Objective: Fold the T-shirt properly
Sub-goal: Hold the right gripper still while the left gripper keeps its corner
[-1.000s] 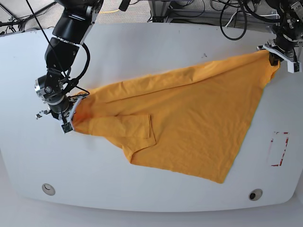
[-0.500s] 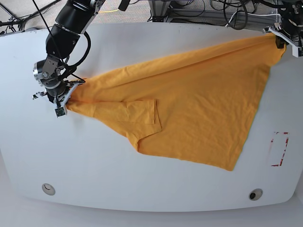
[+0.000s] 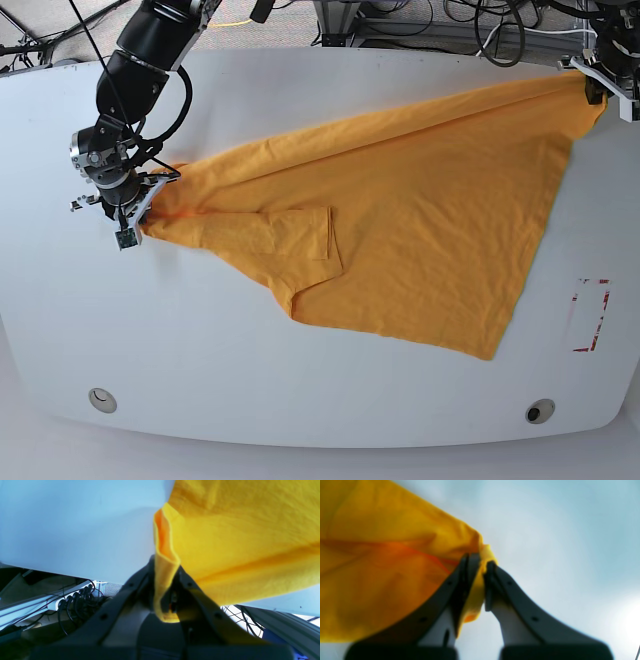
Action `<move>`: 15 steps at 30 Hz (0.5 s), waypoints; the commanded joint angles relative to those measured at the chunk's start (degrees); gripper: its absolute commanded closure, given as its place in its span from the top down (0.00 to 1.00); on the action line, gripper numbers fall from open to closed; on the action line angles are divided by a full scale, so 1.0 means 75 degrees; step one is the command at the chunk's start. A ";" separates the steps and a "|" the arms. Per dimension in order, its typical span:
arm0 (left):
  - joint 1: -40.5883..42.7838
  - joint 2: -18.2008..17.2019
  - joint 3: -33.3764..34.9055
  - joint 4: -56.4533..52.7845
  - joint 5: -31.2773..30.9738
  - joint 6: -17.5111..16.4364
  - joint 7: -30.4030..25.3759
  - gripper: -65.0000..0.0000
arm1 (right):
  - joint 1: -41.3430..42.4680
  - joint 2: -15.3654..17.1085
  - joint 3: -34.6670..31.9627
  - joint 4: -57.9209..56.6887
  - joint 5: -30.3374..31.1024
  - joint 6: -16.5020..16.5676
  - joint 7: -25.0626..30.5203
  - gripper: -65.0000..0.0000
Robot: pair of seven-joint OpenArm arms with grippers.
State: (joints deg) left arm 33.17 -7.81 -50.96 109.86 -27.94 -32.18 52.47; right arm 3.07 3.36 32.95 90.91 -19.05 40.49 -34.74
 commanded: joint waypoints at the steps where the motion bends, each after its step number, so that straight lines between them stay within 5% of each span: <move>1: 0.0038 -0.0101 -0.0068 0.0138 -0.0043 0.0007 -0.0156 0.00 | 0.0159 0.0086 0.0008 0.0016 0.0084 -0.0065 0.0160 0.00; 15: -0.0056 -0.0101 -0.0068 0.0138 -0.0043 0.0007 -0.0156 0.00 | 0.1319 0.0262 -0.0004 -0.0594 0.0061 -0.0065 -0.0226 0.00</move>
State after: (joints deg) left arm 32.25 -7.84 -50.96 109.86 -27.99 -32.18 52.25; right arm 11.25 3.84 32.75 85.65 -19.05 40.49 -36.67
